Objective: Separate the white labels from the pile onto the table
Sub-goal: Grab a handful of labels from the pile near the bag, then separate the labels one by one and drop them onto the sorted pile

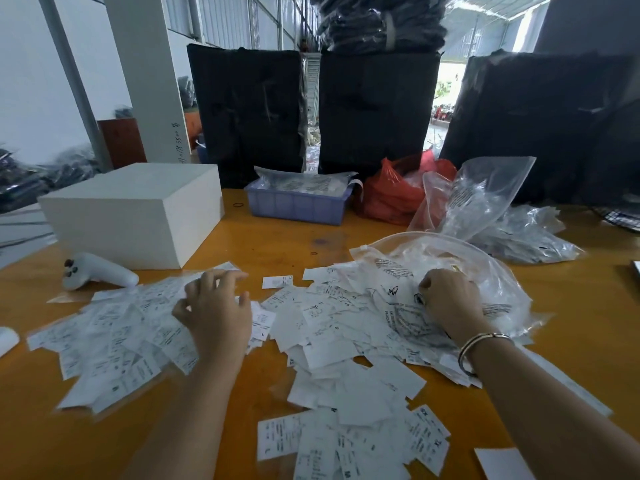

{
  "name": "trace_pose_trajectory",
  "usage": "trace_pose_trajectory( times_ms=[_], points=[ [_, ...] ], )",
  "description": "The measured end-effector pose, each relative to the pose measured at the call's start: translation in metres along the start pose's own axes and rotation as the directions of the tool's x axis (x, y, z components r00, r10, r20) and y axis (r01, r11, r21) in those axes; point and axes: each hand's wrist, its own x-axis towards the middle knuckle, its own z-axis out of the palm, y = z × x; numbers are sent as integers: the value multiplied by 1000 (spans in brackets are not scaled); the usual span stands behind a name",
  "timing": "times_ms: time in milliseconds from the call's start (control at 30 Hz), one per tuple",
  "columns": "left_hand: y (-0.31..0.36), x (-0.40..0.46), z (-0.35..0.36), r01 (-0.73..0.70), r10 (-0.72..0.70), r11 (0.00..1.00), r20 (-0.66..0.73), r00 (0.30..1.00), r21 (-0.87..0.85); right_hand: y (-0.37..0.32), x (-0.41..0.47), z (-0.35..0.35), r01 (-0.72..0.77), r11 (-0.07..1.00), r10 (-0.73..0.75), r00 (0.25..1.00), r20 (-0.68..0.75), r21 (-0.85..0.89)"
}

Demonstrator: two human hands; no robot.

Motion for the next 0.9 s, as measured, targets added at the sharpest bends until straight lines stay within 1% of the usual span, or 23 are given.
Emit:
trace_pose_trajectory(
  times_ms=[100, 167, 233, 267, 333, 367, 433, 467, 533, 600, 633, 667, 733, 800, 833, 867, 900],
  points=[
    [14, -8, 0, -230, 231, 969, 9, 973, -94, 2, -1, -1, -27, 992, 38, 996, -83, 123],
    [21, -12, 1, -314, 326, 936, 55, 944, -158, 0, -2, -3, -11, 973, 54, 982, -180, 230],
    [26, -15, 2, -353, 387, 901, 98, 917, -252, -7, -7, -7, 88, 906, 47, 951, -306, 413],
    [28, -16, 2, -347, 403, 879, 120, 908, -326, -14, -11, -10, 170, 849, 24, 933, -358, 500],
    [31, -19, 2, -277, 403, 830, 176, 898, -485, -30, -23, -15, 326, 734, -72, 910, -409, 595],
    [33, -19, 1, -228, 398, 811, 223, 890, -539, -40, -31, -16, 384, 691, -144, 904, -403, 613],
    [34, -20, -2, -127, 399, 787, 340, 851, -604, -59, -47, -11, 459, 634, -306, 888, -344, 622],
    [33, -20, -2, -88, 407, 775, 387, 828, -626, -69, -54, -8, 472, 610, -369, 880, -299, 637],
    [34, -20, -3, -42, 433, 753, 447, 783, -657, -85, -65, 0, 455, 554, -438, 872, -220, 697],
    [35, -22, -2, -29, 466, 735, 474, 747, -677, -95, -70, 7, 412, 495, -455, 873, -176, 765],
    [35, -22, -1, -26, 475, 729, 477, 740, -684, -96, -71, 9, 380, 468, -449, 880, -155, 798],
    [35, -22, -1, -18, 472, 724, 476, 742, -690, -96, -72, 12, 336, 437, -433, 892, -133, 834],
    [34, -21, 1, 11, 445, 703, 452, 773, -711, -95, -71, 15, 244, 380, -382, 920, -89, 892],
    [33, -22, 4, 31, 395, 689, 412, 821, -724, -93, -70, 20, 205, 380, -339, 938, -71, 902],
    [33, -22, 5, 42, 356, 696, 394, 847, -717, -93, -70, 22, 217, 401, -325, 942, -83, 890],
    [33, -22, 7, 58, 304, 707, 376, 875, -705, -94, -70, 25, 246, 451, -322, 941, -101, 858],
    [32, -22, 8, 89, 243, 713, 364, 899, -695, -94, -70, 29, 294, 542, -338, 934, -115, 787]
  ],
)
